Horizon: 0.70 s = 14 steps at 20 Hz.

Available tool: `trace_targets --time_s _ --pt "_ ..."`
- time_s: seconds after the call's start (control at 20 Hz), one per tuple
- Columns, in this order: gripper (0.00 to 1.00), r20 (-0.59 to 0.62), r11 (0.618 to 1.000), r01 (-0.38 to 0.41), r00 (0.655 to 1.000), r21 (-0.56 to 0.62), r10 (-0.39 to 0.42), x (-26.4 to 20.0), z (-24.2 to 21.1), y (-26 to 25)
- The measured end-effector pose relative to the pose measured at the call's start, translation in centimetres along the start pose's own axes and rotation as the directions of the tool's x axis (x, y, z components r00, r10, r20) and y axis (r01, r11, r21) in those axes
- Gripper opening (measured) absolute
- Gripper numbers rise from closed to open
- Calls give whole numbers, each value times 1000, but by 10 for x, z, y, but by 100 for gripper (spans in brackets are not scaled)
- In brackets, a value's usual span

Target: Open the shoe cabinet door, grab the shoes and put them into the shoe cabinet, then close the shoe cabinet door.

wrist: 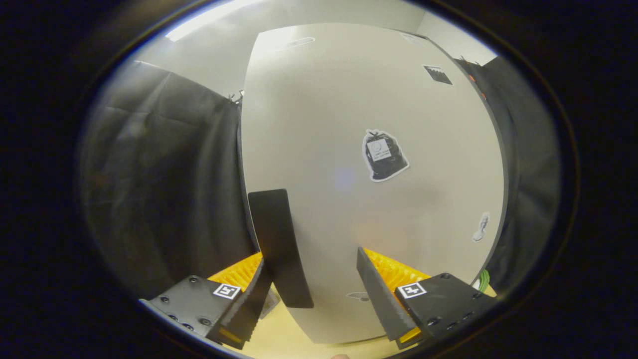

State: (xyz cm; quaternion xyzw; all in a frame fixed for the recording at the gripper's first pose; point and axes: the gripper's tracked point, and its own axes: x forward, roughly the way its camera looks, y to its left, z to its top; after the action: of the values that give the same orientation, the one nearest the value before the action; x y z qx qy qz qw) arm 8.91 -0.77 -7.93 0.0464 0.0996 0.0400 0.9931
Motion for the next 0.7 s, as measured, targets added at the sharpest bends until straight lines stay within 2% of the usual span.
trace_targets --time_s 0.45,0.7 --pt "99 15 999 43 999 15 -44 -2 0 2" --pt "99 17 999 19 1000 45 -19 -6 1 5"
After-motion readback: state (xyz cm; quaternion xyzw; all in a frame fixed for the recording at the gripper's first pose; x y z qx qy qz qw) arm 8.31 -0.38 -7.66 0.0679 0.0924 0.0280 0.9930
